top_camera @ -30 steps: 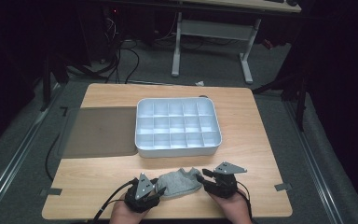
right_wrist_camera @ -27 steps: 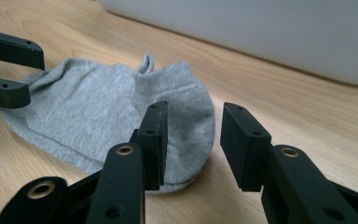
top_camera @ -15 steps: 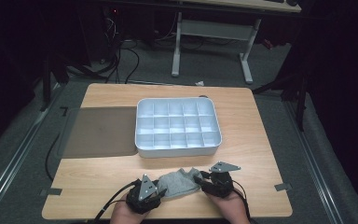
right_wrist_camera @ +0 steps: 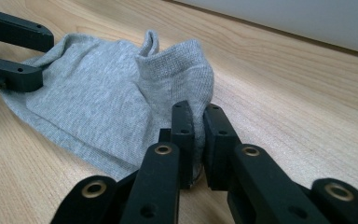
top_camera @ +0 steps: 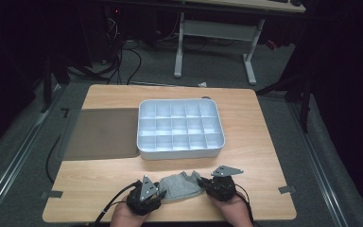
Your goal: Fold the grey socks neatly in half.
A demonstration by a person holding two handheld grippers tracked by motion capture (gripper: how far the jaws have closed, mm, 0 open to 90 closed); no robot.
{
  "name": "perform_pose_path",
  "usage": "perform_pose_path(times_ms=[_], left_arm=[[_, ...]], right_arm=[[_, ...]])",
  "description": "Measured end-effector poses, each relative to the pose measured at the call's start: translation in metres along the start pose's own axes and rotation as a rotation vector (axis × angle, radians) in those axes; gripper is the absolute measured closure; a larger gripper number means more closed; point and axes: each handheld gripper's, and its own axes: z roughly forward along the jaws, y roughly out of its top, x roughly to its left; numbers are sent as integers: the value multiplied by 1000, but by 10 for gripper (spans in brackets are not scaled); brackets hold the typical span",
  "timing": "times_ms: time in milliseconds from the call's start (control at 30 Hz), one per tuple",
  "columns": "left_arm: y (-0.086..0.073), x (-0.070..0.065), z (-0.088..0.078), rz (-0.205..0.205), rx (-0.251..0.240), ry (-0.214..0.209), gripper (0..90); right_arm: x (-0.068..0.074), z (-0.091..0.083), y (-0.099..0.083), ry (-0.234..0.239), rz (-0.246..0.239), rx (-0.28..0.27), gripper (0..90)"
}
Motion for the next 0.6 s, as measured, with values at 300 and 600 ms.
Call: perform_pose_path(times_ms=[300,600], left_arm=[[0,0,1,-10,0,13,585],[20,-4,-5,-45,-63,-32,613]], right_arm=[[-4,-16,4,0,19,-87,871],[0,-12,3,-6,-4,-79,868]])
